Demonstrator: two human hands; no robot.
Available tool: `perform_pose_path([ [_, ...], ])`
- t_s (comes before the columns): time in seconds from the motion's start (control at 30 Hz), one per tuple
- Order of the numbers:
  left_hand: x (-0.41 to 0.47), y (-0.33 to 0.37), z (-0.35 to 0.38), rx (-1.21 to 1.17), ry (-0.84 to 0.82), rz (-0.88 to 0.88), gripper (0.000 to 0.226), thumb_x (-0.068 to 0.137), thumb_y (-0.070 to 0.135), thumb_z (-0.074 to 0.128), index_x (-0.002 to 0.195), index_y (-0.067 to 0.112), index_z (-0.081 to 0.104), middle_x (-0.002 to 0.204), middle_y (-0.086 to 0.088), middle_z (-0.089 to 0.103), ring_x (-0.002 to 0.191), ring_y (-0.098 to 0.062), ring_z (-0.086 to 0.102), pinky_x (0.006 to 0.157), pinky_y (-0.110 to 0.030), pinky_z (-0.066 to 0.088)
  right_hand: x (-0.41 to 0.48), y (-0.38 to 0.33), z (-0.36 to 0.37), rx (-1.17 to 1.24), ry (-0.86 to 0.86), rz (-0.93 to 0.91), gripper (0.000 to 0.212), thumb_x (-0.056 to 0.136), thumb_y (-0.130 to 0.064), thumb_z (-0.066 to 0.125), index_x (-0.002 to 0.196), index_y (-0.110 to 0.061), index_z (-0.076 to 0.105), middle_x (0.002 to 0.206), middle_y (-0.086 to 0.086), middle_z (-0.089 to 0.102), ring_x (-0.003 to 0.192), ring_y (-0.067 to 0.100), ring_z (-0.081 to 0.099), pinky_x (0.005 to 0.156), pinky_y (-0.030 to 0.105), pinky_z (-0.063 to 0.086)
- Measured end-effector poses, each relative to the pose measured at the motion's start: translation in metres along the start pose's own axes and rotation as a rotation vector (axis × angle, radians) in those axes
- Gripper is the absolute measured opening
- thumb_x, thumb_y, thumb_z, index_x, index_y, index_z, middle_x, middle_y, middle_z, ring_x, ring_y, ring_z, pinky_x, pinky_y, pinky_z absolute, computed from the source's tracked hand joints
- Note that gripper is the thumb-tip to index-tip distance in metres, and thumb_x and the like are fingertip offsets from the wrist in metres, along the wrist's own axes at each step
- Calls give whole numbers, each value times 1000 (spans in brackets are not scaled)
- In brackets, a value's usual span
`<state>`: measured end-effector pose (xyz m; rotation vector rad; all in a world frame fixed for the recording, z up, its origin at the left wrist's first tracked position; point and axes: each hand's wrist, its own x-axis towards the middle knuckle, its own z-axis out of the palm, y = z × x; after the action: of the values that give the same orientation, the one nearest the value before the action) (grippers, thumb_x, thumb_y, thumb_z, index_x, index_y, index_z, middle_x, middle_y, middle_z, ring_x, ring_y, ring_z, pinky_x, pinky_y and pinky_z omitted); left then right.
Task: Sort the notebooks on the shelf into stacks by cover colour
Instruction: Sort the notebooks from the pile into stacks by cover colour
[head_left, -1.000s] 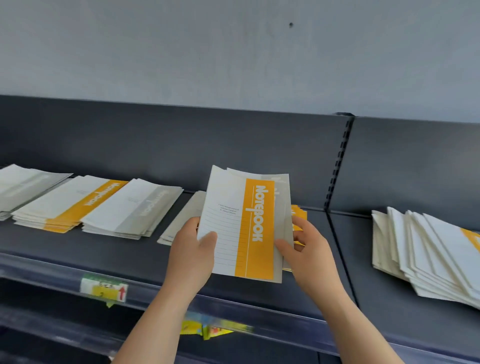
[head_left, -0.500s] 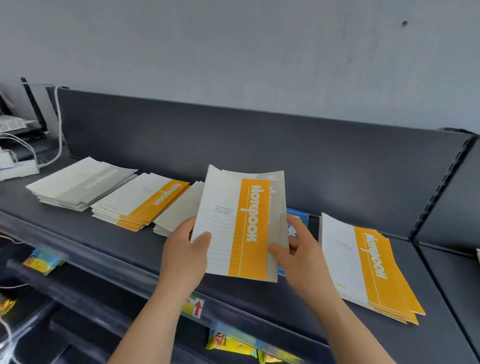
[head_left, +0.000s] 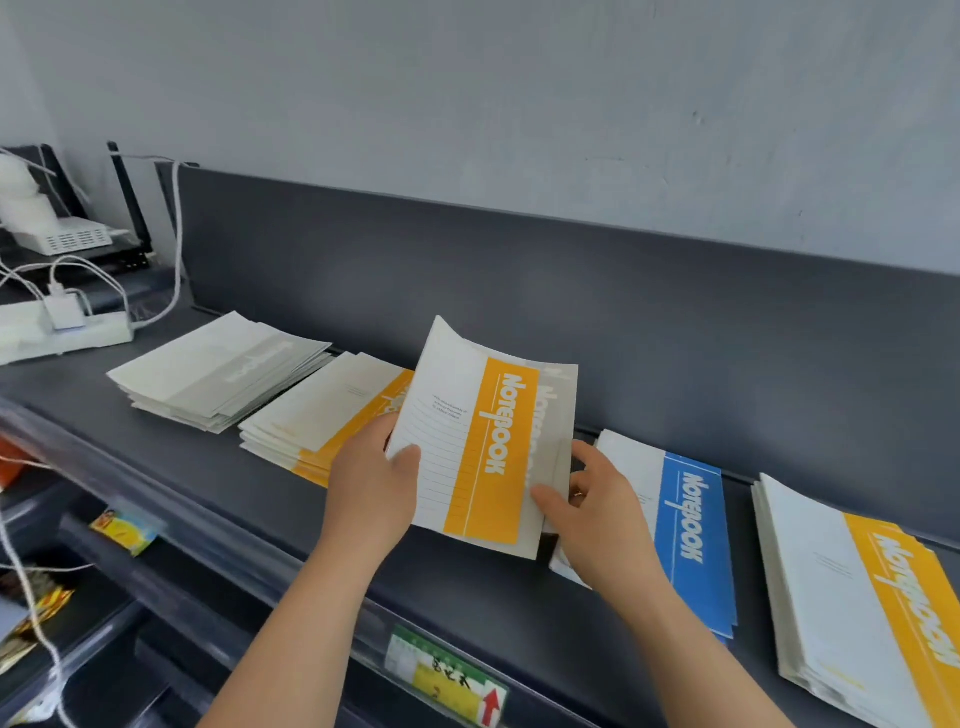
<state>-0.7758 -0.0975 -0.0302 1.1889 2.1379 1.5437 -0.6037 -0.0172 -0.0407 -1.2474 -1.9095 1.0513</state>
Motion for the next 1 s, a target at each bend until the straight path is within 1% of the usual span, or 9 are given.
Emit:
perform_pose_path([
  [0.1, 28, -10, -4, 54, -60, 39, 28, 97, 12, 46, 119, 23, 60, 119, 7, 63, 104, -10, 59, 64, -9, 46, 11, -5, 17, -38, 41, 16, 46, 91, -23, 57, 133, -27, 40, 114, -10, 62, 86, 5, 59, 62, 14, 48],
  [0.27, 61, -22, -6, 134, -182, 108, 30, 98, 14, 46, 125, 23, 56, 123, 7, 60, 101, -5, 54, 63, -4, 38, 20, -12, 41, -229, 55, 148, 43, 93, -32, 53, 132, -25, 38, 123, -7, 58, 104, 15, 61, 79, 29, 54],
  [0.4, 72, -31, -6, 146, -243, 172, 30, 98, 14, 45, 124, 24, 56, 122, 8, 60, 98, -4, 52, 63, -5, 37, 21, -19, 52, -391, 96, 194, 32, 95, -33, 48, 124, -21, 42, 118, -4, 57, 95, 15, 58, 79, 26, 50],
  [0.5, 77, -38, -8, 171, -248, 238, 28, 97, 16, 48, 123, 23, 56, 120, 8, 57, 98, -2, 46, 72, -10, 37, 18, -25, 60, -557, 126, 230, 26, 96, -36, 42, 114, -17, 47, 113, 1, 50, 85, 14, 51, 84, 29, 48],
  [0.57, 79, -43, -11, 138, -269, 234, 28, 97, 18, 48, 124, 24, 55, 117, 9, 54, 102, -3, 47, 72, -10, 40, 14, -27, 63, -608, 157, 236, 27, 96, -37, 42, 111, -16, 50, 117, 2, 47, 89, 16, 51, 87, 31, 47],
  [0.67, 79, -47, -18, 36, -295, 209, 27, 97, 20, 47, 121, 25, 56, 116, 10, 60, 103, -8, 57, 75, -16, 50, 11, -31, 65, -672, 246, 181, 31, 94, -33, 46, 120, -17, 53, 127, 3, 45, 107, 20, 48, 95, 32, 41],
  [0.8, 78, -39, -35, -237, -312, 102, 20, 95, 17, 51, 103, 34, 61, 101, 19, 65, 89, 3, 63, 59, -11, 51, 13, -43, 74, -503, 349, 58, 39, 95, -33, 46, 132, -22, 46, 136, -4, 46, 119, 15, 45, 99, 28, 36],
  [0.9, 77, -37, -49, -401, -286, 10, 22, 93, 18, 56, 97, 39, 60, 98, 21, 68, 89, 3, 65, 59, -12, 52, 18, -56, 85, -245, 283, 74, 49, 95, -42, 44, 141, -28, 36, 129, -11, 54, 111, 6, 51, 87, 18, 41],
  [1.0, 80, -44, -61, -509, -212, -50, 27, 92, 16, 59, 108, 38, 58, 103, 17, 69, 94, -4, 66, 63, -17, 55, 24, -67, 99, -91, 253, 44, 50, 94, -39, 49, 140, -28, 37, 106, -20, 57, 91, -1, 56, 61, 5, 42],
])
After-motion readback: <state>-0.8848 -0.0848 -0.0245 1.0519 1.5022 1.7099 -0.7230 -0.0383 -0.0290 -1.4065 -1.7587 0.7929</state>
